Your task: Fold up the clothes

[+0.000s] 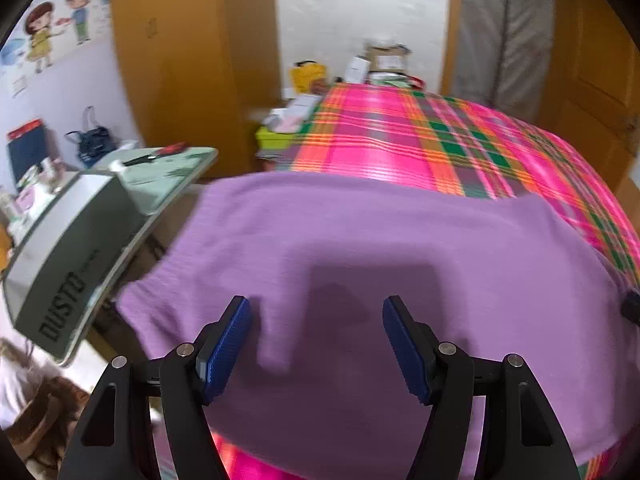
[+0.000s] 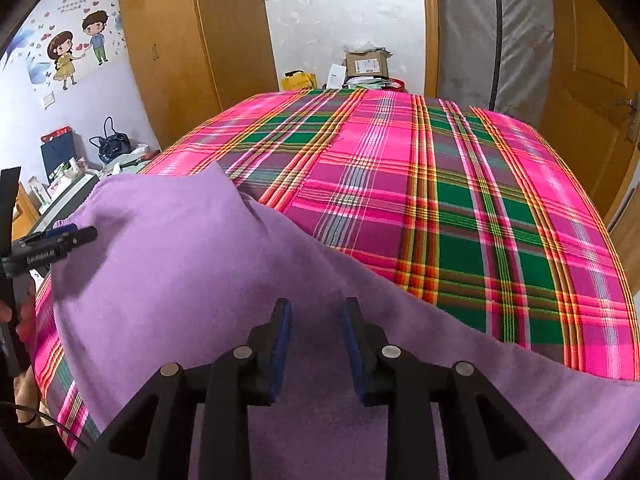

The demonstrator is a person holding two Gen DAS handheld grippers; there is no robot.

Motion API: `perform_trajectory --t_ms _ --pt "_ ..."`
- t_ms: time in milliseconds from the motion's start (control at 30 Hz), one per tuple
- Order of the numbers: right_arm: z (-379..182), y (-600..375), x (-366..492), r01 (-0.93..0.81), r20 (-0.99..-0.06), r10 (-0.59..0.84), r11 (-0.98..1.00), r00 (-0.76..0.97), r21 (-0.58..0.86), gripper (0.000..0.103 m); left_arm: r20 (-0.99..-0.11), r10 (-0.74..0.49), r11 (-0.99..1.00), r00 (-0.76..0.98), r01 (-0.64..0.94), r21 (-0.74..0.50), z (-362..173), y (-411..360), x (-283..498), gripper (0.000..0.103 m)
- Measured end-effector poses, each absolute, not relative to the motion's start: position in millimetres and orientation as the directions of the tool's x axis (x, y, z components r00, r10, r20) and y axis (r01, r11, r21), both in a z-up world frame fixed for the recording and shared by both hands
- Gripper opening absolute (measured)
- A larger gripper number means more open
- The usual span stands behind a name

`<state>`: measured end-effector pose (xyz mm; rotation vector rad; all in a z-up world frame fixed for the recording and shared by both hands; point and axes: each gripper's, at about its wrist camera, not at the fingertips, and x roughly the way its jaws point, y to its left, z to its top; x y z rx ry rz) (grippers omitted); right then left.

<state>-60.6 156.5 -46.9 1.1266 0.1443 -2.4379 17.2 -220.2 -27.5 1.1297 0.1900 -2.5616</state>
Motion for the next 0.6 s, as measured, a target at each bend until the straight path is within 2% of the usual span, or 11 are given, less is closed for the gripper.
perform_trajectory --t_ms 267,367,600 --pt "-43.6 143.3 -60.2 0.464 -0.743 -0.369 -0.881 -0.558 0.089 0.027 -0.733 -0.322 -0.887 -0.600 0.461 0.012 -28.3 -255.9 26.9 0.071" --pt "-42.7 138.6 -60.0 0.479 -0.743 -0.378 -0.874 -0.552 0.089 0.027 -0.759 -0.294 -0.887 -0.581 0.461 -0.009 -41.4 -264.2 25.6 0.071" --pt "-42.0 129.7 -59.9 0.489 -0.748 -0.385 -0.867 -0.541 0.093 0.027 -0.755 -0.285 -0.891 -0.590 0.454 -0.019 -40.1 -265.9 27.8 0.071"
